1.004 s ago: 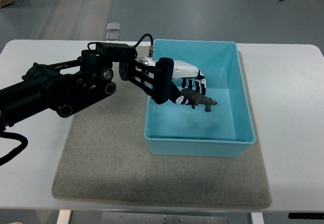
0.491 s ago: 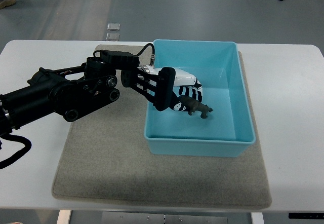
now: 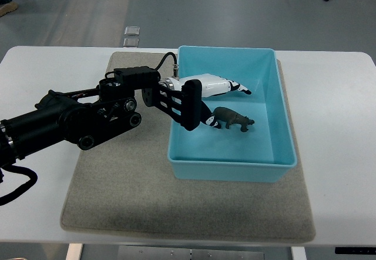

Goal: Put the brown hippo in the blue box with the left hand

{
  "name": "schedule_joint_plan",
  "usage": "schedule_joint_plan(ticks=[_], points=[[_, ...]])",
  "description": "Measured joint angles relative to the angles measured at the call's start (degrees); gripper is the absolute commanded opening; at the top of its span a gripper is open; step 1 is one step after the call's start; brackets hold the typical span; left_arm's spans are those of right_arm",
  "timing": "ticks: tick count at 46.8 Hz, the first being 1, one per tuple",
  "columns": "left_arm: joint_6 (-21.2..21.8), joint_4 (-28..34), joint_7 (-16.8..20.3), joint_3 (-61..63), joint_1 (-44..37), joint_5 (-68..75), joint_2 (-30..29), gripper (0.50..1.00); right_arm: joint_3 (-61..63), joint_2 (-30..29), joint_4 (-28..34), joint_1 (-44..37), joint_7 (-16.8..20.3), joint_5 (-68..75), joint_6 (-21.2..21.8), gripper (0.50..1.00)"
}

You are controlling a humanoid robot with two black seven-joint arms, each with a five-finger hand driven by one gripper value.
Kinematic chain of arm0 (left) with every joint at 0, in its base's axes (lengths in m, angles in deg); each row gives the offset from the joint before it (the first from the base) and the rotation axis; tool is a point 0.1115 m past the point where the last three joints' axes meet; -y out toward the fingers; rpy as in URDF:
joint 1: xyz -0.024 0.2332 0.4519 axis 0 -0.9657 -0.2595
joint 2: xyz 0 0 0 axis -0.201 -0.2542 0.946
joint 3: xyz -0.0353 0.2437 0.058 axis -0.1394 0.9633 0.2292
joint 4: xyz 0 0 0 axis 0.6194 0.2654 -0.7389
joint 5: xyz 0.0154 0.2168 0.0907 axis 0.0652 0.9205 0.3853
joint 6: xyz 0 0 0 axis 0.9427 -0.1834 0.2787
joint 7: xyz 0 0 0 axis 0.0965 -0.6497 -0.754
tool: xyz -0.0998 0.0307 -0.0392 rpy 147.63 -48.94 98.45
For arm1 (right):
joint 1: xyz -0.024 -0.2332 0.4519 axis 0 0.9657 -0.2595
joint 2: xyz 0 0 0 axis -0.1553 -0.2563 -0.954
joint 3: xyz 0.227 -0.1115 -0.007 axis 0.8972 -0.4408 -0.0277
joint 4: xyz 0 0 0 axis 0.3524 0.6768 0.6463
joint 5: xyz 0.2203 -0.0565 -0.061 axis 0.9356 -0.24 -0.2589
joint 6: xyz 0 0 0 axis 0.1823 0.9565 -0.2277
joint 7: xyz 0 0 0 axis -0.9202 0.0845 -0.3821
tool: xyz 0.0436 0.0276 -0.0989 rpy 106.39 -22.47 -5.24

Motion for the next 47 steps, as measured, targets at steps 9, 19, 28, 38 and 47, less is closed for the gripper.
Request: schedule_joint_plan(ticks=[9, 19, 28, 38, 47], points=[[0.25, 0.00, 0.01, -3.13, -0.09, -2.81, -0.36, 0.992, 0.00, 0.00, 0.00, 0.03, 0.00, 0.00, 0.00, 0.936], [0.21, -0.01, -0.03, -10.49, -0.35, -19.63, -1.34, 0.994, 0.00, 0.00, 0.00, 0.03, 0.00, 0.00, 0.00, 0.936], [0.24, 0.14, -0.09, -15.74, -0.43, -29.53, -4.27, 0.994, 0.00, 0.00, 0.00, 0.04, 0.00, 0.00, 0.00, 0.936], [2.71, 2.76, -0.09, -21.57, -1.28, -36.41, -6.12, 0.994, 0.00, 0.00, 0.00, 0.04, 0.00, 0.00, 0.00, 0.936], [4.01, 6.19, -0.06, -23.76, -2.70, -48.36, -6.40, 0.990, 0.00, 0.00, 0.00, 0.05, 0.00, 0.00, 0.00, 0.936]])
